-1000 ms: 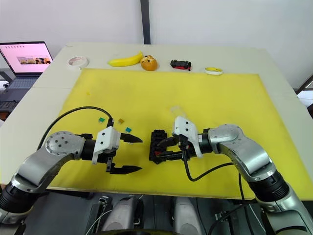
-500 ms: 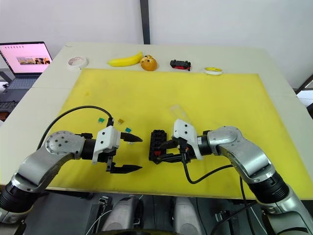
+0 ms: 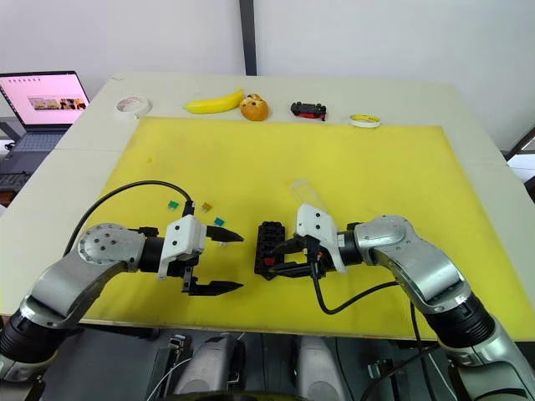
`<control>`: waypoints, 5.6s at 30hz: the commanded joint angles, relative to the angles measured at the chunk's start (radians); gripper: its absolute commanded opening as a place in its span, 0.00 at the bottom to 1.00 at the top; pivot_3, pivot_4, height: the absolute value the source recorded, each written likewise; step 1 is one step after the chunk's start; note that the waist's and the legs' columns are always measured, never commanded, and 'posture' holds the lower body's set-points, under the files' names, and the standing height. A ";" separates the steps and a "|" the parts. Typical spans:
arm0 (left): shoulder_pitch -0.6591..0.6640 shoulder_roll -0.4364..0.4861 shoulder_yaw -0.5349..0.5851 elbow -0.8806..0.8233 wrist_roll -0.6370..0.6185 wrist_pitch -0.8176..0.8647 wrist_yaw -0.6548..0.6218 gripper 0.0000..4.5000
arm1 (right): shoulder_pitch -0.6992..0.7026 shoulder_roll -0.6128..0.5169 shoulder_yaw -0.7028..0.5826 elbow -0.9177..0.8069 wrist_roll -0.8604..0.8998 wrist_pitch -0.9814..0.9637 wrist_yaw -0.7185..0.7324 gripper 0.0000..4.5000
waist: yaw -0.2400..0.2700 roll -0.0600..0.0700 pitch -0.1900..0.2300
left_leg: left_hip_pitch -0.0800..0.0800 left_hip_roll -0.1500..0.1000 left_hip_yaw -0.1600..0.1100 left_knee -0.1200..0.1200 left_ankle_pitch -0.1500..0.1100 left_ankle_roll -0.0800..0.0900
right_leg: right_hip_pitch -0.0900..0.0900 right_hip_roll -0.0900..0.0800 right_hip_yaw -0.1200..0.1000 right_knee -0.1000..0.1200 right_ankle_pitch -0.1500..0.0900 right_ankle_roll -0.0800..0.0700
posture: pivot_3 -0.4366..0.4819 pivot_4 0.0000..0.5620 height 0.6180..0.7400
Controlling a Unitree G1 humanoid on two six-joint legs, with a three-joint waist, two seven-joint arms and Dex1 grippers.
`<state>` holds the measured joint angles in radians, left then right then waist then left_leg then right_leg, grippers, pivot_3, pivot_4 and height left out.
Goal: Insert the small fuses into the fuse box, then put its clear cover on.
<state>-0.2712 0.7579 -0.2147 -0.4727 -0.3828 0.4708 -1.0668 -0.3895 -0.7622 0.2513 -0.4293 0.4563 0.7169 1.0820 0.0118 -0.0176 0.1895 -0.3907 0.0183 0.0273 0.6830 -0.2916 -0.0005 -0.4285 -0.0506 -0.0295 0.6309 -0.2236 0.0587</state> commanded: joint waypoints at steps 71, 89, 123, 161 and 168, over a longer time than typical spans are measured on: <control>-0.003 -0.016 0.011 -0.019 -0.008 0.005 0.012 1.00 | -0.020 -0.071 0.082 -0.113 -0.206 -0.120 -0.032 0.01 | 0.000 0.000 0.000 | 0.000 0.000 0.000 0.000 0.000 0.000 | 0.000 0.000 0.000 0.000 0.000 0.000 | 0.48 0.27 0.98; 0.024 0.001 0.020 -0.053 -0.045 0.038 0.007 1.00 | 0.014 -0.061 0.133 -0.127 -0.267 -0.058 -0.096 0.01 | -0.001 0.000 0.000 | 0.001 0.000 0.000 0.000 0.000 0.000 | 0.000 0.000 0.000 0.000 -0.001 -0.001 | 0.48 0.27 0.98; 0.007 -0.018 0.004 -0.112 -0.054 0.087 0.075 1.00 | 0.029 -0.046 0.057 -0.113 -0.229 -0.110 -0.085 0.01 | 0.000 0.000 0.000 | 0.000 0.001 0.000 0.000 0.000 0.000 | 0.000 0.001 0.000 0.000 -0.001 -0.002 | 0.48 0.27 0.98; 0.022 0.015 0.056 -0.078 -0.059 0.083 0.068 1.00 | 0.031 0.064 -0.060 -0.051 -0.066 -0.145 -0.087 0.01 | 0.000 0.000 0.000 | 0.000 0.001 0.000 0.000 0.000 0.000 | 0.000 0.001 0.000 0.000 0.000 0.000 | 0.48 0.27 0.98; 0.021 0.014 0.057 -0.083 -0.054 0.087 0.072 1.00 | 0.077 0.053 -0.040 -0.023 -0.102 -0.215 -0.065 0.01 | 0.000 0.000 0.000 | 0.000 0.001 0.000 0.000 0.000 0.000 | 0.000 0.001 0.000 0.000 0.000 0.000 | 0.48 0.27 0.98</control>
<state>-0.2470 0.7682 -0.1766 -0.5298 -0.4269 0.5617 -0.9981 -0.3120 -0.7024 0.2220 -0.4419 0.3604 0.5339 1.0095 0.0119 -0.0178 0.1892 -0.3907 0.0191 0.0275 0.6830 -0.2916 -0.0004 -0.4284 -0.0499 -0.0294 0.6307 -0.2238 0.0585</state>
